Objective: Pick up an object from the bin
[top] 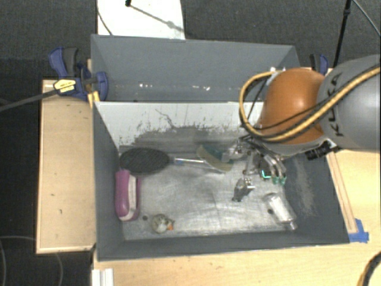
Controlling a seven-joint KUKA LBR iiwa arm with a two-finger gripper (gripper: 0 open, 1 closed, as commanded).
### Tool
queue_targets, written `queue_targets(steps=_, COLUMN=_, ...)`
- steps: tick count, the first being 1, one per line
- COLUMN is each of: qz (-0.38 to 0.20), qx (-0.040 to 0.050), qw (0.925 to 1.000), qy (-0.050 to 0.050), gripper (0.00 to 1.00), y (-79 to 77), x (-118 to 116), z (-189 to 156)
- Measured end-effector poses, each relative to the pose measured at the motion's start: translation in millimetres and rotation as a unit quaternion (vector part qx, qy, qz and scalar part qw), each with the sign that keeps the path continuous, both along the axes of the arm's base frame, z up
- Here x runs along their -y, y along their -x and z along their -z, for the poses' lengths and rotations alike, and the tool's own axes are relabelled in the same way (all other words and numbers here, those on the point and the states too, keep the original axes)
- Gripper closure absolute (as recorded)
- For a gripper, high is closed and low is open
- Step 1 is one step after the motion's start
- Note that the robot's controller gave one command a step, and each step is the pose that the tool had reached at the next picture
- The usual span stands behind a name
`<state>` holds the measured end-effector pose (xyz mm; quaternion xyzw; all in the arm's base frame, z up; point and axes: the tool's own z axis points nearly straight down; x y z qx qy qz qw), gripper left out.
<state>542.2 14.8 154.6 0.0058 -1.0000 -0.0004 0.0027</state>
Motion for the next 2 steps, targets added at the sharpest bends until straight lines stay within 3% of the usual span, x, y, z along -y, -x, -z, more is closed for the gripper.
queue_targets(steps=1, qz=0.059, qx=0.0063, qw=0.9982, qy=-0.001, gripper=0.00, y=-42.3, x=-44.6, z=-19.0)
queue_targets(steps=2, qz=0.157, qx=0.0069, qw=0.9876, qy=-0.001, gripper=0.00, y=-44.4, x=-49.1, z=80.7)
